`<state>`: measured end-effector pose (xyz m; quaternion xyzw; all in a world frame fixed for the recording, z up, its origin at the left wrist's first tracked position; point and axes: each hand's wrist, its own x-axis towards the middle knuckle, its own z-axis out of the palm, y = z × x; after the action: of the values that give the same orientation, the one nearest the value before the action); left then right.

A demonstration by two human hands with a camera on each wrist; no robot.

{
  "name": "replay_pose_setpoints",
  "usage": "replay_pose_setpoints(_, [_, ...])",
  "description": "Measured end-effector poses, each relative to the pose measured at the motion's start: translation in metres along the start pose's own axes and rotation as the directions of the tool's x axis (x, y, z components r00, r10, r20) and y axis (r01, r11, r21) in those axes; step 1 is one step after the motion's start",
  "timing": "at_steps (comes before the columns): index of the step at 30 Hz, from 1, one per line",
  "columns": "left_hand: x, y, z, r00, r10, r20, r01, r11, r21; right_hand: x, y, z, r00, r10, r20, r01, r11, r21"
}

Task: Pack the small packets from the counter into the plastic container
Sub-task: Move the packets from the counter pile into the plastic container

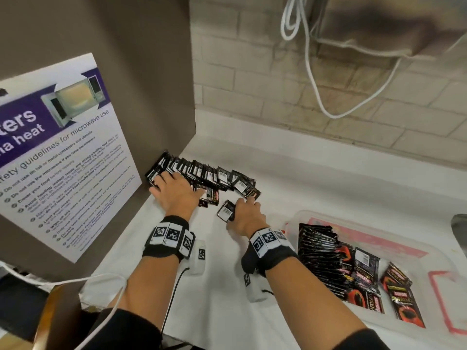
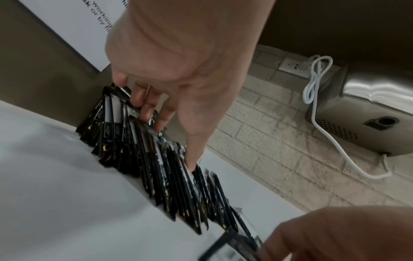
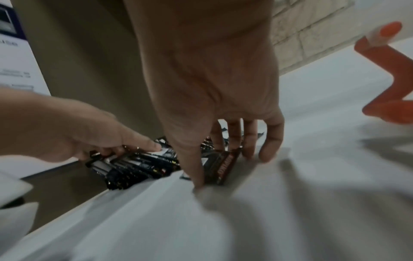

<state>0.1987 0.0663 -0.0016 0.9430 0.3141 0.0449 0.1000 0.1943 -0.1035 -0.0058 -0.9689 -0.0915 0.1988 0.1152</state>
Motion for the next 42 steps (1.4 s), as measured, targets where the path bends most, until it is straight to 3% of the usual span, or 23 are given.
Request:
replay_pose_setpoints(3, [0.009,0.002,-0.004,0.997,-0.024,0.068,0.022,1.000,0.018,0.003,0.006,-0.001,0.999,0.022,0.024,-0.025,0.991,0.131])
replay_pose_setpoints(5, [0.013,0.004,-0.005,0.995,-0.025,0.095,0.023,0.999,0.031,0.007,0.009,0.001,0.999,-0.010,-0.033,0.019,0.962,0.272])
replay_pose_setpoints(8, [0.018,0.006,-0.005,0.992,-0.022,0.123,0.019,1.000,0.021,0.012,0.005,0.000,0.991,-0.002,-0.134,0.078,0.820,0.567])
replay_pose_setpoints(10, [0.019,0.006,-0.005,0.988,-0.017,0.155,0.013,1.000,0.024,0.017,-0.001,-0.001,0.990,-0.014,-0.138,0.102,0.746,0.658])
replay_pose_setpoints(14, [0.022,0.005,-0.004,0.980,0.006,0.201,-0.006,1.000,-0.001,0.030,-0.009,0.003,0.989,-0.112,-0.091,0.145,0.777,0.613])
replay_pose_setpoints(18, [0.025,0.003,-0.009,0.965,0.028,0.263,-0.014,0.998,-0.056,0.038,-0.010,0.014,0.986,-0.069,-0.155,0.149,0.791,0.594])
replay_pose_setpoints(22, [0.026,0.004,-0.015,0.945,0.077,0.317,0.004,0.969,-0.247,0.039,-0.011,0.019,0.973,-0.088,-0.215,0.203,0.775,0.599])
replay_pose_setpoints(27, [0.023,0.010,-0.017,0.911,0.178,0.372,0.028,0.874,-0.486,0.038,-0.010,0.025,0.966,-0.052,-0.252,0.219,0.683,0.697])
replay_pose_setpoints(33, [0.009,0.017,-0.017,0.827,0.292,0.481,-0.039,0.882,-0.469,0.036,-0.009,0.027,0.972,-0.003,-0.235,0.190,0.599,0.778])
replay_pose_setpoints(42, [0.004,0.014,-0.026,0.885,0.293,0.363,-0.081,0.863,-0.499,0.031,-0.014,0.026,0.975,0.061,-0.215,0.152,0.522,0.839])
